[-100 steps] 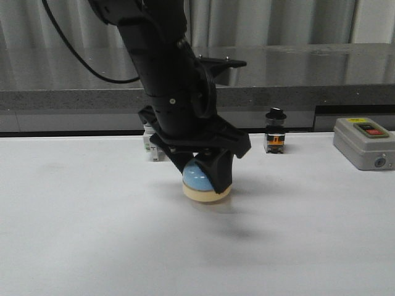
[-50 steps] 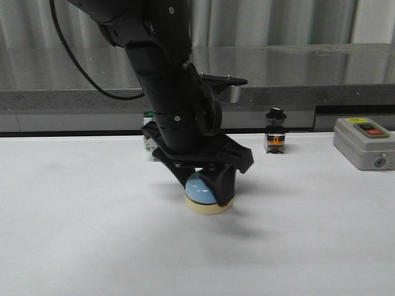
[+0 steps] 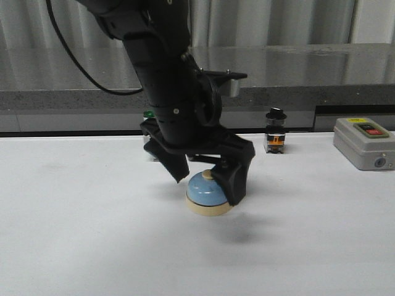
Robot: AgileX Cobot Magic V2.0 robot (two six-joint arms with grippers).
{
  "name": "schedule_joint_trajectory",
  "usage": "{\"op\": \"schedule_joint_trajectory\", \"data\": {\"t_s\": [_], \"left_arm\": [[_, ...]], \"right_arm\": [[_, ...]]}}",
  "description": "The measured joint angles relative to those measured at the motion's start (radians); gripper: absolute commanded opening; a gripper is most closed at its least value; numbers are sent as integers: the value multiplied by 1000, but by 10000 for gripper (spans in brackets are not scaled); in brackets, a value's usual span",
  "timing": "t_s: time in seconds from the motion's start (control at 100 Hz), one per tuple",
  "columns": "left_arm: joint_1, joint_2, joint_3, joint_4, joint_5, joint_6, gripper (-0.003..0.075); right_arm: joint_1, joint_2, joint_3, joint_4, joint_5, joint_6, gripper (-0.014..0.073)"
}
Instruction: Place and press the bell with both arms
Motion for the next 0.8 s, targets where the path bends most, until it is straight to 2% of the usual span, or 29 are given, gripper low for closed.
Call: {"op": "schedule_joint_trajectory", "data": {"t_s": [0.39,0.61,0.8], "left_arm": [[22,-283,0,-27,2,-2,678],[144,-399,8,-25,-4,-2,678],[273,-497,114,-23,-38,-6,678]], "right_arm": [[0,0,0,0,0,0,-70],[0,0,0,0,0,0,-70],[0,0,0,0,0,0,-70]]}}
